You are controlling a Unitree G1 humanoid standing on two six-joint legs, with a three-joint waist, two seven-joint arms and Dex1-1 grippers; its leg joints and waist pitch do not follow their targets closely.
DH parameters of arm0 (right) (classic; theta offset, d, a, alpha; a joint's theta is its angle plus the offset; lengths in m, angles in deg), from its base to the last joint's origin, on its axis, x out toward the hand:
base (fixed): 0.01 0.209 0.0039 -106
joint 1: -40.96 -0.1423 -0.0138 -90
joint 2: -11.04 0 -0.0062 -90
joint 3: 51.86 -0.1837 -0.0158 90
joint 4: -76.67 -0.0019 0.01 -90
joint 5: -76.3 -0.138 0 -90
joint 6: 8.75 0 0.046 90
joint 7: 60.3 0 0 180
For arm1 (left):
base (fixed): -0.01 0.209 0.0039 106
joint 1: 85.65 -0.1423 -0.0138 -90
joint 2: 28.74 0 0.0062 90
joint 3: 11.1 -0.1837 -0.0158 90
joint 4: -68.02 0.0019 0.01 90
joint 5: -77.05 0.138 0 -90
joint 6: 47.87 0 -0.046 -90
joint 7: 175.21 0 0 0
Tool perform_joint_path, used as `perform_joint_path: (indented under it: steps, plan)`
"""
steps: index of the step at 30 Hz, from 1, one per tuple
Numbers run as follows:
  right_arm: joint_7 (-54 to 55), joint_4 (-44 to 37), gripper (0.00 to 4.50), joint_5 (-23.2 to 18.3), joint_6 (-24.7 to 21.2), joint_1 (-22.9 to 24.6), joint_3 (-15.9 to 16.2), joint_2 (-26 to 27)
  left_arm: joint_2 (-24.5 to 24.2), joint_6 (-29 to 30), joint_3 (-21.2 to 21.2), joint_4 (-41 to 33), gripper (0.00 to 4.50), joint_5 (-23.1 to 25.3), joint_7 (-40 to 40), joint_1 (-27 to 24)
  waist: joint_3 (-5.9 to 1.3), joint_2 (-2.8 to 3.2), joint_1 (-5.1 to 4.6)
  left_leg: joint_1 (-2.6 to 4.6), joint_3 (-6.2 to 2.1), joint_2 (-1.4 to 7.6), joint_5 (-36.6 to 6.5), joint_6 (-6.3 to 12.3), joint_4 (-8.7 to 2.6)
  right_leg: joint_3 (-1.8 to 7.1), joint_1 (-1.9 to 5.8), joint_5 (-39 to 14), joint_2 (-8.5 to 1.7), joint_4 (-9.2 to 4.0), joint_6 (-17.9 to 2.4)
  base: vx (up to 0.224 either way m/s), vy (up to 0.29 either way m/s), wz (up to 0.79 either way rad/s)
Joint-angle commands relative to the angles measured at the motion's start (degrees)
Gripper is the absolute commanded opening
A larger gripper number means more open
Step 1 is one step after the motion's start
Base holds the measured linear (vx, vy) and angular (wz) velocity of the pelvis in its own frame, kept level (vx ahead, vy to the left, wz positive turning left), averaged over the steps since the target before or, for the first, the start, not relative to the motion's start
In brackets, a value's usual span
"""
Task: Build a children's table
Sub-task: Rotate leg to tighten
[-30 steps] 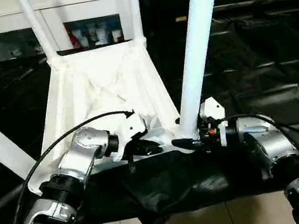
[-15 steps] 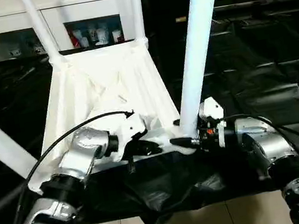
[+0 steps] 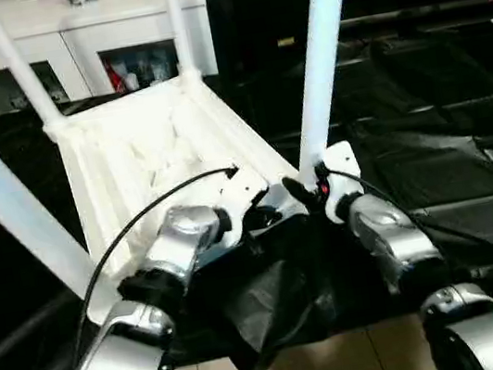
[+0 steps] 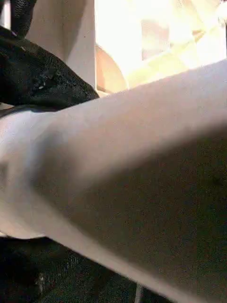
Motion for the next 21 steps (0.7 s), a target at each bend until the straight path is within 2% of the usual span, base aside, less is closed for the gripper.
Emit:
perform_joint_path:
  steps: [1,5,9,10,12,13,16,17,18,21]
  plan:
    - [-7.2,2.0,3.46,0.0,-0.2,1.1,3.7,5.5,1.8,-1.4,1.1,1.0,0.00,0.2,3.7,2.1,-3.34,-0.53,-0.35,1.31,-1.21,2.39,-19.8,0.15,-4.23,2.56,1.20,-15.8,-3.98,-5.81,-10.1,0.000,0.000,0.00]
    - [-15.5,-0.6,3.92,-1.5,0.9,1.5,4.8,3.1,0.0,-3.3,0.7,0.0,0.00,-0.5,-0.8,1.1,-3.37,-0.68,-0.16,1.03,-1.19,2.39,-19.4,1.13,-4.21,2.47,1.42,-16.9,-4.01,-5.97,-9.8,0.000,0.000,0.00]
    - [-28.8,-5.2,3.97,-2.3,0.5,3.0,8.0,-2.2,-2.8,-4.9,0.2,-1.6,0.00,-1.0,-7.3,-0.4,-3.53,-0.84,0.15,0.72,-0.99,2.43,-16.7,2.35,-3.94,2.36,1.70,-14.0,-3.88,-5.64,-10.3,0.000,0.000,0.00]
    - [-28.8,-5.2,3.97,-2.3,0.5,3.0,8.0,-2.2,-2.8,-4.9,0.2,-1.6,0.00,-1.0,-7.3,-0.4,-3.57,-0.82,0.32,0.70,-0.89,2.52,-15.8,2.84,-3.80,2.39,1.65,-13.2,-3.85,-5.58,-10.4,0.000,0.000,0.00]
    - [-38.6,-9.1,3.97,-3.5,-0.7,4.3,9.2,-7.1,-5.7,-6.2,-0.6,-4.3,0.00,-2.2,-15.2,-2.2,-3.68,-0.89,0.46,0.51,-0.90,2.54,-14.1,3.44,-3.67,2.28,1.83,-11.2,-3.78,-5.25,-11.2,0.000,0.000,0.00]
    - [-40.1,-9.6,3.97,-3.8,-0.9,4.5,9.3,-7.9,-6.3,-6.6,-0.8,-4.9,0.00,-2.4,-16.8,-2.6,-3.98,-0.98,0.55,0.35,-0.86,2.59,-12.1,4.26,-3.34,2.20,1.99,-7.8,-3.70,-4.72,-11.9,0.000,0.000,0.00]
    - [-44.2,-10.6,3.97,-4.1,-1.5,4.6,9.0,-10.2,-8.3,-7.1,-1.9,-6.6,0.00,-2.9,-21.7,-3.7,-4.12,-0.94,0.39,0.37,-0.74,2.58,-9.9,5.62,-3.01,2.01,1.76,-2.4,-3.52,-4.00,-14.2,0.000,0.000,0.00]
    - [-46.5,-10.6,3.97,-4.0,-1.5,4.2,8.5,-11.7,-9.8,-7.1,-2.5,-7.7,0.00,-3.2,-25.2,-4.5,-4.15,-0.88,0.37,0.36,-0.70,2.64,-9.5,6.05,-2.93,1.99,1.70,-1.5,-3.50,-3.88,-14.7,0.000,0.000,0.00]
    - [-47.0,-10.5,3.97,-4.1,-1.4,4.0,8.4,-12.1,-10.4,-7.2,-2.6,-7.9,0.00,-3.1,-26.3,-4.8,-4.23,-0.88,0.37,0.35,-0.72,2.67,-9.2,6.22,-2.85,1.96,1.75,-0.8,-3.50,-3.76,-15.0,0.000,0.000,0.00]
    - [-48.0,-10.4,3.97,-4.5,-1.9,3.7,8.4,-12.9,-11.1,-7.3,-2.4,-8.2,0.00,-3.0,-27.6,-5.2,-4.32,-0.63,0.52,0.72,-0.62,2.91,-9.3,6.49,-2.70,1.98,1.29,0.4,-3.40,-3.55,-16.0,0.000,0.000,0.00]
